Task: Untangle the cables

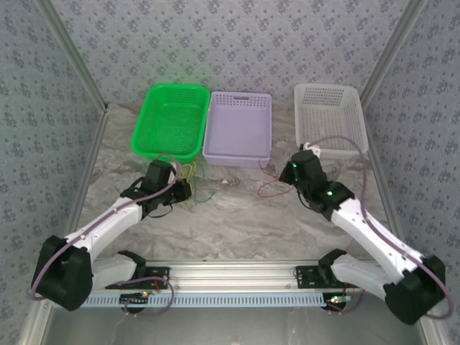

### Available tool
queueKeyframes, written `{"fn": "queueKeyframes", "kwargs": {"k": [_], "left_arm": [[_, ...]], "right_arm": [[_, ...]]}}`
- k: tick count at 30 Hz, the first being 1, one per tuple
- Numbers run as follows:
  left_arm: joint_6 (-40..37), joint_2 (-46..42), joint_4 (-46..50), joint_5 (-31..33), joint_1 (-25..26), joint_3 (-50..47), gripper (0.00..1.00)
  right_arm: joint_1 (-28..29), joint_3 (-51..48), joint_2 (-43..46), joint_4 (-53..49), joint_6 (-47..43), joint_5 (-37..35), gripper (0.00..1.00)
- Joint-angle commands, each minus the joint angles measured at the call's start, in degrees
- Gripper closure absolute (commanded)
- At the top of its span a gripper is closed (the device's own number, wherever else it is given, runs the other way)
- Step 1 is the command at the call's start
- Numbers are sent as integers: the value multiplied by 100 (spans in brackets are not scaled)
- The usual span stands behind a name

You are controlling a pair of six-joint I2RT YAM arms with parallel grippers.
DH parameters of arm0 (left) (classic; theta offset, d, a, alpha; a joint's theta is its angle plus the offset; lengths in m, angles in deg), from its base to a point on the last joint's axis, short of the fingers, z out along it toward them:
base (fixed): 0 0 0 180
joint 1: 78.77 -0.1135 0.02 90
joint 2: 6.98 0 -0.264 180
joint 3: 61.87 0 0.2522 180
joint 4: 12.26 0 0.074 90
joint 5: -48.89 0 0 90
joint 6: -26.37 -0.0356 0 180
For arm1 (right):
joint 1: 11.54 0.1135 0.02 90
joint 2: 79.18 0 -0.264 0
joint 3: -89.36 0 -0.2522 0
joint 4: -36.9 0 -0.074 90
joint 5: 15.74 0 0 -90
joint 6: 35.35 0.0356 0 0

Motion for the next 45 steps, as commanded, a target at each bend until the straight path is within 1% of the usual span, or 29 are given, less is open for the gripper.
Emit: {"fn": "queueKeyframes", "kwargs": {"k": [1, 5, 7, 10, 11, 13, 15, 20, 23, 28, 34, 38, 45], "left_arm": [[221, 55, -643, -636, 12, -89, 100], [245, 355, -824, -756, 205, 52, 100], [241, 549, -838, -699, 336, 152, 97], [320, 897, -821, -502, 455, 305, 87], [380, 985, -841, -442, 465, 325, 81], [518, 1038, -856, -304, 472, 345, 64], [698, 848, -822, -126, 502, 354, 52], [1147, 45, -485, 236, 614, 546, 39], [1452, -265, -286, 291, 729, 777, 34], [1838, -91, -357, 208, 1060, 1116, 32], [2118, 489, -442, 341, 1471, 1340, 34], [2228, 749, -254, 492, 1609, 1415, 37], [2374, 838, 12, 761, 1871, 1455, 40]], "right_arm": [[-230, 21, 303, -405, -336, 323, 100], [-291, 111, 462, -430, -358, 685, 100], [-294, 120, 487, -336, -403, 934, 100], [-262, 48, 499, -45, -595, 1416, 100], [-235, 2, 528, 73, -684, 1588, 100], [-161, -70, 588, 255, -845, 1828, 100], [-66, -97, 621, 348, -1026, 1970, 100], [89, -91, 627, 503, -1288, 2172, 100], [227, -42, 573, 647, -1352, 2266, 100], [604, 145, 317, 727, -1415, 2151, 100], [1037, 262, 138, 792, -1391, 1880, 100], [1201, 287, 86, 826, -1364, 1833, 100], [1363, 252, 14, 913, -1314, 1712, 100]]}}
